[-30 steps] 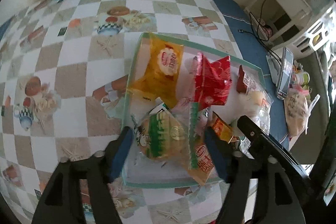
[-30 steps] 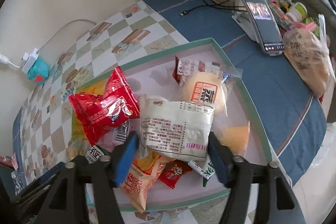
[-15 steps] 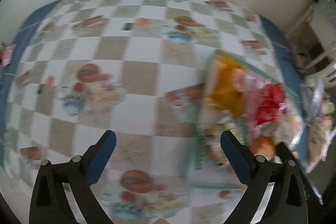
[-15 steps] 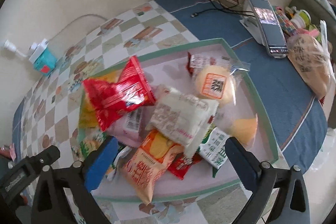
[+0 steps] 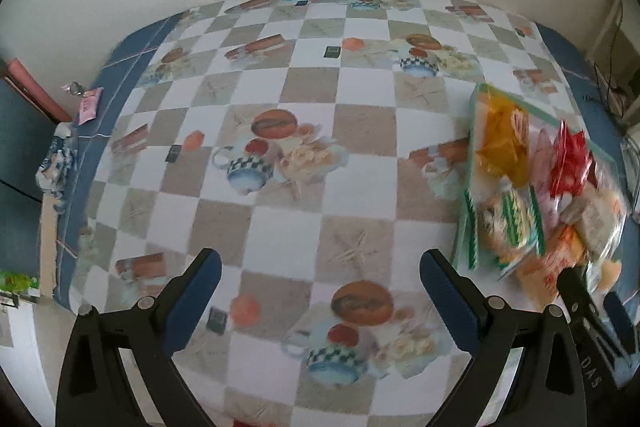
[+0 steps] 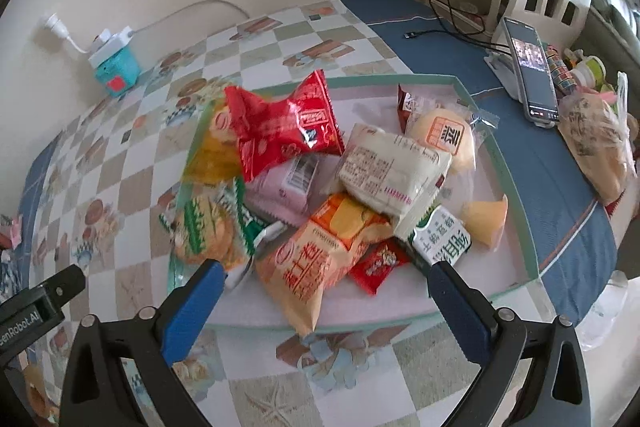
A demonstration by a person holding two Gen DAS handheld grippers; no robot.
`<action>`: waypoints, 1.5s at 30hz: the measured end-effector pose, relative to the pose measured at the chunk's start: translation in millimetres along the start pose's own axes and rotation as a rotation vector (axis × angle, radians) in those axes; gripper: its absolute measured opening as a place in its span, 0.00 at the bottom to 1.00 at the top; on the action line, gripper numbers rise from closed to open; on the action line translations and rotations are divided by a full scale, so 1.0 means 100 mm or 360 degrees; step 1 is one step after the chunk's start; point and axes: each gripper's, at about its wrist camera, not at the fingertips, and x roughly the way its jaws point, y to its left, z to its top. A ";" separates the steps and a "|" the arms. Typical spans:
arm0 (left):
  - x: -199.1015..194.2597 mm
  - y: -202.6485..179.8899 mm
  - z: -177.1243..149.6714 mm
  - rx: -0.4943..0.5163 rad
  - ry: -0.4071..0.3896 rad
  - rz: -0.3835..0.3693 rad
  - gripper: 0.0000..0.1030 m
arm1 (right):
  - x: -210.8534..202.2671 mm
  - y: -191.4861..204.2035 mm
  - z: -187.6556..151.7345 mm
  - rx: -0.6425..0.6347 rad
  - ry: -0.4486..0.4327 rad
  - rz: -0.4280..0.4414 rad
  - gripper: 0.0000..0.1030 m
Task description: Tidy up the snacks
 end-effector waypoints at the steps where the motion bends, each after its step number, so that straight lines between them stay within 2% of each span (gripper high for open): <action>1: -0.01 0.00 -0.04 0.0014 -0.0005 -0.0003 0.97 | -0.01 0.00 -0.02 -0.0003 -0.0002 0.0002 1.00; 5: -0.05 0.05 -0.19 0.0025 -0.0014 -0.0005 0.97 | -0.07 0.02 -0.11 -0.0028 -0.0007 0.0013 1.00; 10: -0.08 0.17 -0.34 -0.0003 -0.0003 0.0076 0.97 | -0.13 0.04 -0.21 -0.0046 -0.0014 0.0017 1.00; 19: -0.20 0.38 -0.47 -0.0090 -0.0063 0.0019 0.97 | -0.22 0.09 -0.35 -0.0106 -0.0032 -0.0004 1.00; 25: -0.24 0.40 -0.50 -0.0074 -0.0087 0.0016 0.97 | -0.26 0.11 -0.37 -0.0108 -0.0055 -0.0019 1.00; 45: -0.14 0.41 -0.46 -0.0067 -0.0030 0.0006 0.97 | -0.20 0.22 -0.37 -0.0187 -0.0015 -0.0020 1.00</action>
